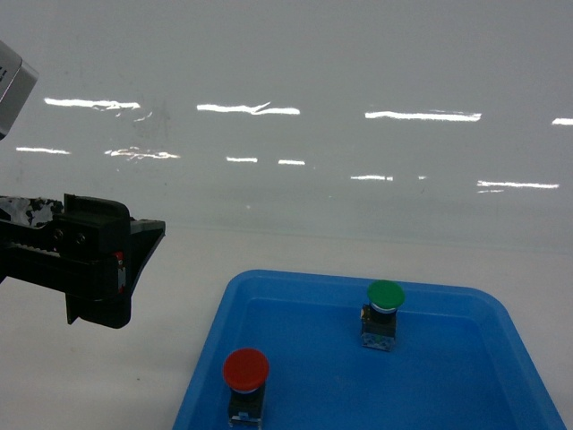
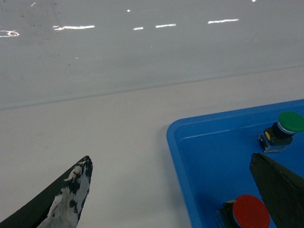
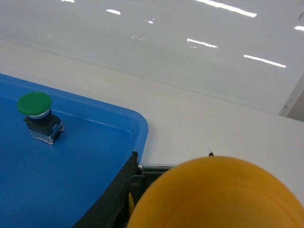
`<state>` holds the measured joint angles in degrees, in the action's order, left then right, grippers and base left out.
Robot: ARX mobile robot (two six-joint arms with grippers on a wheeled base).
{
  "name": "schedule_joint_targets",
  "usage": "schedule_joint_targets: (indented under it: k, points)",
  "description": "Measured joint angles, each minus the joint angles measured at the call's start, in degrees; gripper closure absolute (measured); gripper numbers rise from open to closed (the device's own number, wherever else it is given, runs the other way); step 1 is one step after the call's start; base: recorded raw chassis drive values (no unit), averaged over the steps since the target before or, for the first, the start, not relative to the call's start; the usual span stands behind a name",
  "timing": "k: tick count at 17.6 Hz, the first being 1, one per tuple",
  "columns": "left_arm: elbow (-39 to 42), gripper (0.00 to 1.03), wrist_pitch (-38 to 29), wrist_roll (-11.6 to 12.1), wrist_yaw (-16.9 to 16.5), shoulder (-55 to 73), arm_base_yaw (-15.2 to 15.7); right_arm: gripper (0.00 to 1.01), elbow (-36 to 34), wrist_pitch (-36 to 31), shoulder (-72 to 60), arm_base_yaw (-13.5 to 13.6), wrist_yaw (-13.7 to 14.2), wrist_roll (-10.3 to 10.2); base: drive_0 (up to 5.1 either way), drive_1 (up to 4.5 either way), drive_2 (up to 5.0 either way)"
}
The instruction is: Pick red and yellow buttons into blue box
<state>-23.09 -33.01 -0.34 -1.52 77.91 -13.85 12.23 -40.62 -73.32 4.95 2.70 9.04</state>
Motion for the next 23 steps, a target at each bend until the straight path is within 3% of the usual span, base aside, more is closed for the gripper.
schedule_joint_targets:
  k: [1,2,5,8,11,14,17,23]
  points:
    - [0.00,0.05,0.00,0.00,0.00,0.00,0.00,0.66,-5.84,5.11,12.57,-2.12,0.61,-1.20,0.0,0.00,0.0]
    - [0.00,0.05,0.00,0.00,0.00,0.00,0.00,0.66,-7.69,8.46,17.86,-2.40,0.57,-1.75,0.0,0.00,0.0]
    - [0.00,0.05,0.00,0.00,-0.02,0.00,0.00,0.66,-10.05,14.91,29.33,-0.31,0.85,-2.12,0.0,0.00,0.0]
    - [0.00,0.05,0.00,-0.02,-0.02,0.00,0.00,0.66,-10.40,13.44,27.12,1.53,2.34,-2.01,0.0,0.00,0.0]
    - [-0.28,0.05,1.55,-0.42,0.68,-0.02,-0.33,0.66,-10.75,13.57,26.34,1.53,2.47,-1.92,0.0,0.00,0.0]
    - [-2.84,0.05,4.81,-0.79,2.38,1.33,-2.64,0.66,-10.75,13.64,26.49,1.53,2.47,-1.92,0.0,0.00,0.0]
    - [-7.43,0.05,8.74,-0.72,1.73,5.18,-4.63,0.66,-10.75,13.64,26.49,1.53,2.47,-1.92,0.0,0.00,0.0]
    - [-17.49,0.05,16.11,1.90,7.32,16.76,-8.02,0.66,-10.75,13.64,26.49,1.53,2.47,-1.92,0.0,0.00,0.0]
